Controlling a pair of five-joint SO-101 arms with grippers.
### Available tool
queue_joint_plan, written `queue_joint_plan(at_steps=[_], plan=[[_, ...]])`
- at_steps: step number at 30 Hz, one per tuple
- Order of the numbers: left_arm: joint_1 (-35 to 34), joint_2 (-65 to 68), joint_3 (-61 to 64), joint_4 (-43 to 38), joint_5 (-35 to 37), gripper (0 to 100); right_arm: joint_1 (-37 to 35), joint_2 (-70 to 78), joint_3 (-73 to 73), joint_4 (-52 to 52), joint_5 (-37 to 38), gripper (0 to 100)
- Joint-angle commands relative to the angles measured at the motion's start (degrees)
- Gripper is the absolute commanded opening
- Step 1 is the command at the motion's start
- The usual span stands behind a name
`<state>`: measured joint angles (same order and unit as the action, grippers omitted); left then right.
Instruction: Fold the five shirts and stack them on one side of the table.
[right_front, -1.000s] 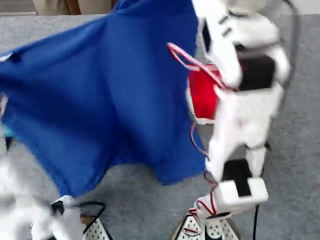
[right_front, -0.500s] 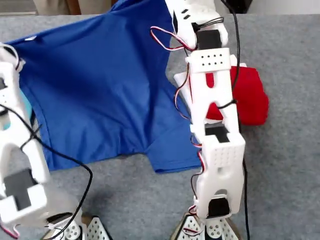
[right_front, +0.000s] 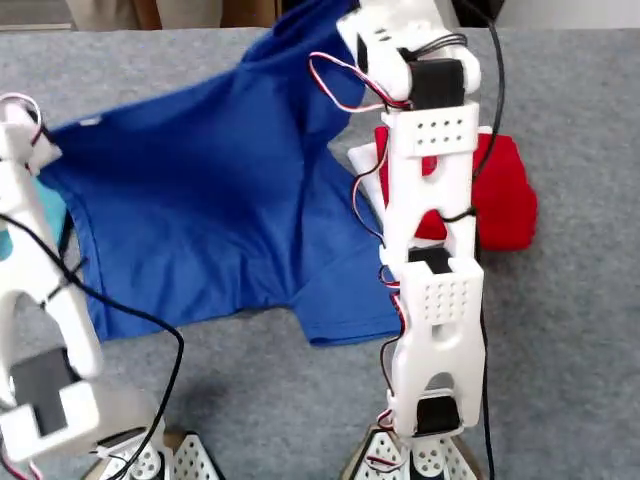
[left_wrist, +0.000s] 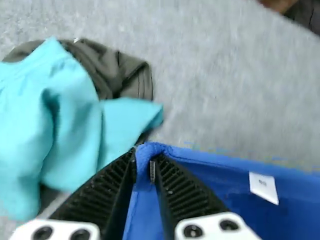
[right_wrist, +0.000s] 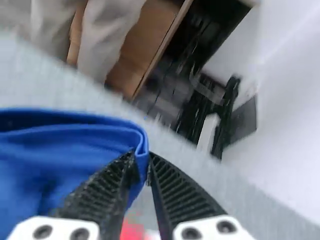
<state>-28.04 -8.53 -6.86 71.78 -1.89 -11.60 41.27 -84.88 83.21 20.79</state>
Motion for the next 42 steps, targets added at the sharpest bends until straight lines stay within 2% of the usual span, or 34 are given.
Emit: queue_joint_plan(at_steps=[1, 2, 5, 8, 12, 15, 20, 26, 30, 37, 42], plan=[[0.09, -8.31, 4.57, 2.55, -2.9, 2, -1.45, -0.4, -6.73, 16.26, 3.96, 0.1], [-0.18, -10.51, 7.03, 2.46, -3.6, 2, -1.8, -0.4, -7.69, 19.52, 4.57, 0.1], [-0.97, -16.84, 16.18, 1.32, -5.45, 2, -0.4, -0.84, -6.81, 19.25, 3.78, 0.1], [-1.85, -22.9, 28.31, -4.04, -6.86, 2, 0.22, -1.63, -4.18, 19.43, 3.43, 0.1], [-3.34, -30.11, 42.37, -12.31, -6.59, 2, -0.04, -6.81, 5.67, 19.43, 3.69, 0.1], [-3.43, -32.92, 48.88, -15.12, -6.59, 2, -0.22, -12.44, 16.04, 19.25, 3.34, 0.1], [-3.34, -32.04, 53.01, -14.95, -6.86, 2, 1.36, -20.0, 32.75, 18.29, 3.6, 0.1], [-3.52, -32.04, 53.27, -14.95, -7.03, 2, 2.24, -29.32, 45.85, 15.82, 3.78, 0.1], [-3.52, -31.96, 53.27, -14.86, -10.81, 2, 2.42, -35.65, 57.45, 15.21, 3.87, 0.1], [-4.75, -31.96, 54.95, -14.95, -11.43, 2, 2.42, -53.67, 87.87, 1.05, 4.84, 0.1], [-4.66, -31.96, 60.92, -16.0, -15.82, 2, 2.51, -67.56, 110.11, -9.49, 5.36, 0.1]])
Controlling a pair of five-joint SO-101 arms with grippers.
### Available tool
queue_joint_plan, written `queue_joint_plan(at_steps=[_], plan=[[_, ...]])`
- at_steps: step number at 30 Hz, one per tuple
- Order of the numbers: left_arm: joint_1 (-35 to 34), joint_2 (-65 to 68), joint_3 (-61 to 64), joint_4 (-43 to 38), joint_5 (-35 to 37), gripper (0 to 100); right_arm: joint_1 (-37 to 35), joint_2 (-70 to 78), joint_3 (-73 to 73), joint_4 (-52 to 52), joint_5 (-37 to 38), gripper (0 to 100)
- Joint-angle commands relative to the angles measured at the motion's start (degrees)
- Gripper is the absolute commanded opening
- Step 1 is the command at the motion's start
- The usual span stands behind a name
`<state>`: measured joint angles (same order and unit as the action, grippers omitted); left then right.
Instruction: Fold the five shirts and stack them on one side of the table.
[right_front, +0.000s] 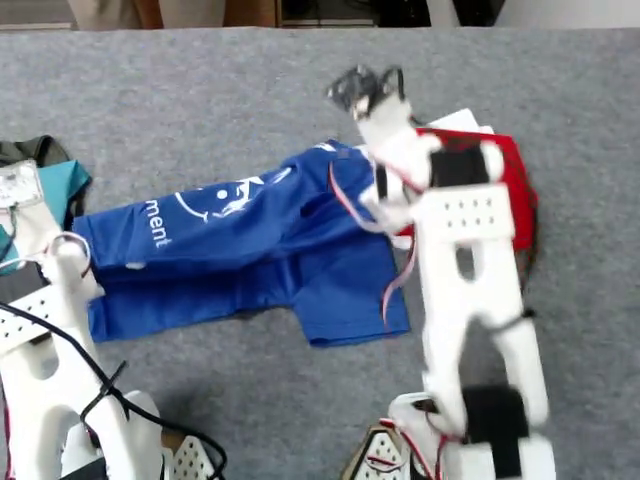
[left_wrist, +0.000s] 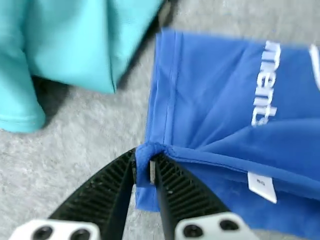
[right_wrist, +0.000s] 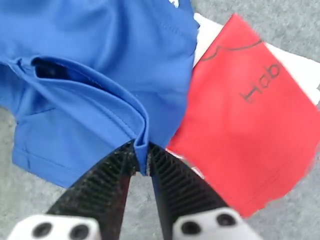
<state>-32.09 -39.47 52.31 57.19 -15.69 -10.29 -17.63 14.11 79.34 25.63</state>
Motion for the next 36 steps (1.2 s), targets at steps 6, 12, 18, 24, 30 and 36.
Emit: queue_joint_plan(at_steps=[6, 12, 18, 24, 30, 36], plan=[[-0.7, -1.01, 9.58, -10.46, -3.96, 2, 5.14, -20.7, 26.33, -11.08, 2.29, 0.1], [-0.7, -0.92, 9.23, -11.25, -3.69, 2, 5.14, -29.85, 36.18, -8.53, 5.89, 0.1], [-2.11, -0.92, 8.53, -11.43, -4.04, 2, 5.49, -36.79, 44.26, -7.74, 7.38, 0.1], [-4.22, -0.4, 9.85, -12.4, -9.05, 2, 5.67, -39.96, 49.8, -10.55, 7.38, 0.1], [-3.69, 6.29, 10.02, -12.75, -10.9, 2, 5.76, -40.48, 50.95, -10.64, 8.7, 0.1], [-3.69, 13.23, 8.26, -14.07, -12.04, 5, 6.11, -40.48, 53.49, -10.64, 13.45, 0.2]])
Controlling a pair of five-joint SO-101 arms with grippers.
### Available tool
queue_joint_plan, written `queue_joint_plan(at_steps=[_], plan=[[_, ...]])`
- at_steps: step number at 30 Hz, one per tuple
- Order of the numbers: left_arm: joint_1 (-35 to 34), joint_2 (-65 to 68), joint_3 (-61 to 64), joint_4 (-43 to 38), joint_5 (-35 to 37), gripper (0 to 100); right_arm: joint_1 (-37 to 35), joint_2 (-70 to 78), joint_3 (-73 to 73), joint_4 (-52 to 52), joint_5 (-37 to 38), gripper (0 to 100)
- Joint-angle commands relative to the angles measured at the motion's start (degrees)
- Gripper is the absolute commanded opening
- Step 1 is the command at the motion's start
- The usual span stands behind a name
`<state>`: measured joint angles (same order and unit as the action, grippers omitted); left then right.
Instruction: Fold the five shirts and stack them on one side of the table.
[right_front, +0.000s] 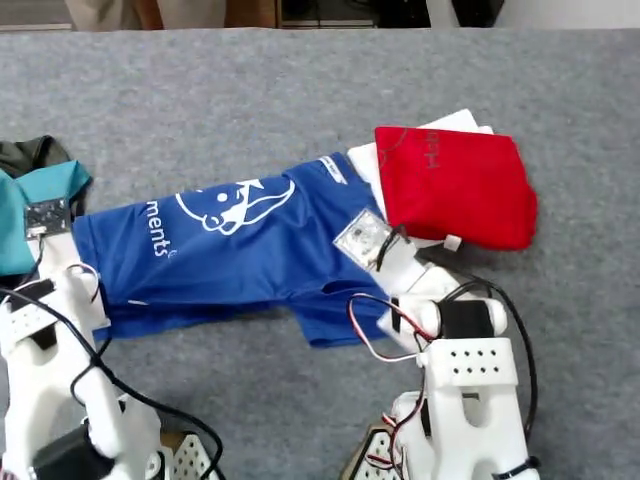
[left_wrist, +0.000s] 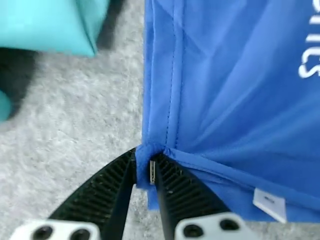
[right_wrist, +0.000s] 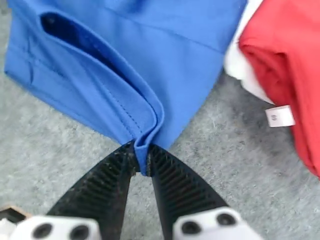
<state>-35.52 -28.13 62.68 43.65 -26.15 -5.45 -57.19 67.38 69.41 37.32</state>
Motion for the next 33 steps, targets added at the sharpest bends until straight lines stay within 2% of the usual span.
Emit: queue_joint_plan(at_steps=[1, 3, 5, 9, 11, 13, 15, 17, 19, 20, 22, 25, 29, 33], plan=[[-0.35, 2.51, -2.64, 0.35, -2.81, 8, 1.27, -0.92, 0.4, -0.62, 2.46, 0.2], [-0.7, 2.95, -4.22, 4.22, -5.01, 15, 0.92, -0.92, 0.04, 0.62, 4.48, 0.9], [-0.97, 2.95, -6.95, 8.79, -6.07, 20, 0.13, -1.1, -0.75, 2.37, 6.33, 6.9], [-1.32, 2.95, -16.44, 20.13, -7.03, 22, -2.59, -3.82, -4.09, 6.07, 10.02, 24.7], [-1.58, 2.95, -22.95, 26.64, -10.02, 22, -4.53, -6.46, -6.73, 9.23, 11.43, 28.4], [-1.85, 2.95, -29.63, 33.58, -13.89, 19, -6.02, -8.66, -9.8, 11.87, 10.81, 27.3], [-2.64, 2.95, -35.69, 39.21, -18.55, 12, -6.46, -10.15, -13.14, 13.36, 9.23, 23.4], [-2.55, 2.95, -40.7, 42.46, -22.68, 2, -6.46, -10.33, -16.22, 13.98, 7.38, 16.0], [-2.64, 3.03, -44.13, 43.96, -24.44, 4, -6.46, -10.24, -18.24, 13.54, 5.1, 4.3], [-2.46, 3.03, -45.63, 43.78, -23.21, 3, -6.46, -10.24, -19.12, 13.27, 4.31, 0.0], [-1.67, 3.56, -48.53, 42.37, -19.16, 2, -6.55, -9.36, -20.35, 11.87, 2.9, 3.3], [2.2, 4.53, -49.49, 38.42, -9.05, 2, -6.55, -4.26, -22.11, 6.33, 0.35, 1.9], [8.88, 11.3, -47.56, 31.56, 1.05, 2, -8.48, 11.12, -28.62, -1.67, -3.6, 0.3], [9.76, 24.4, -48.09, 22.24, 9.67, 2, -12.09, 31.16, -42.86, -2.73, -8.26, 0.3]])
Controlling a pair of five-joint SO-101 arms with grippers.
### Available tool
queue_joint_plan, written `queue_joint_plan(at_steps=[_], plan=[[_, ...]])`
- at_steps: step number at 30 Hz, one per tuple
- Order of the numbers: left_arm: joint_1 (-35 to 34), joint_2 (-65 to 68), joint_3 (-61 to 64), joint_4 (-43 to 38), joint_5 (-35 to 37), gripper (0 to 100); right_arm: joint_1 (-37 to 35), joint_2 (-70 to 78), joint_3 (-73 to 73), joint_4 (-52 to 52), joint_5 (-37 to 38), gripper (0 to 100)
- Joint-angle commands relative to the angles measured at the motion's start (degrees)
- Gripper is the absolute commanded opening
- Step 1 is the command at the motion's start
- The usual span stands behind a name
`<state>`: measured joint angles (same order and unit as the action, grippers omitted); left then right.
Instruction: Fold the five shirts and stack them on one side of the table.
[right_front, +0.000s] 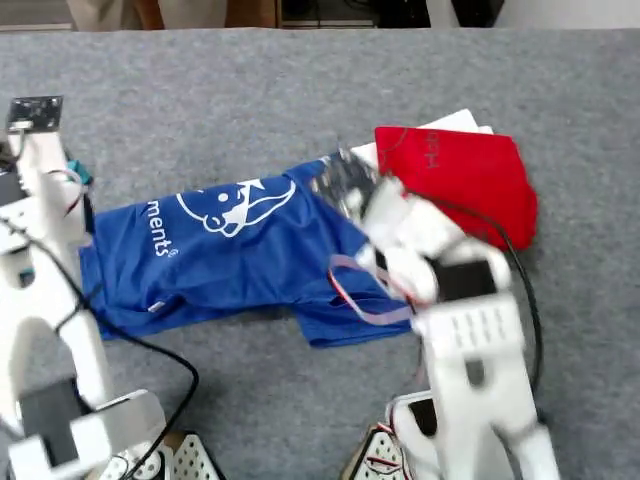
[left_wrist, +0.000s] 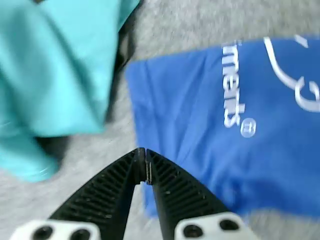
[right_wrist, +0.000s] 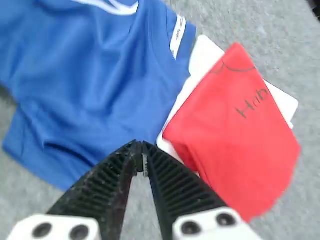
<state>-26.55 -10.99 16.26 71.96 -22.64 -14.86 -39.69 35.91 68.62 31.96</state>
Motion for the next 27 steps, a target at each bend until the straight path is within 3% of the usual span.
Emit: queue_joint_plan(at_steps=[1, 10, 18, 27], plan=[[0.7, 10.68, -2.11, -8.09, 7.38, 2, -3.47, 18.77, -15.08, -1.85, -3.69, 0.3], [0.44, 32.84, -6.59, -22.59, 10.99, 2, -6.64, 61.41, -50.42, -1.58, -9.76, 0.2], [-5.98, 34.15, -12.04, -21.01, 12.04, 2, -3.12, 92.79, -85.32, 5.98, -11.16, 0.2], [-11.08, 34.24, -11.34, -21.19, 6.42, 2, 0.57, 116.88, -126.46, 16.18, -10.9, 0.2]])
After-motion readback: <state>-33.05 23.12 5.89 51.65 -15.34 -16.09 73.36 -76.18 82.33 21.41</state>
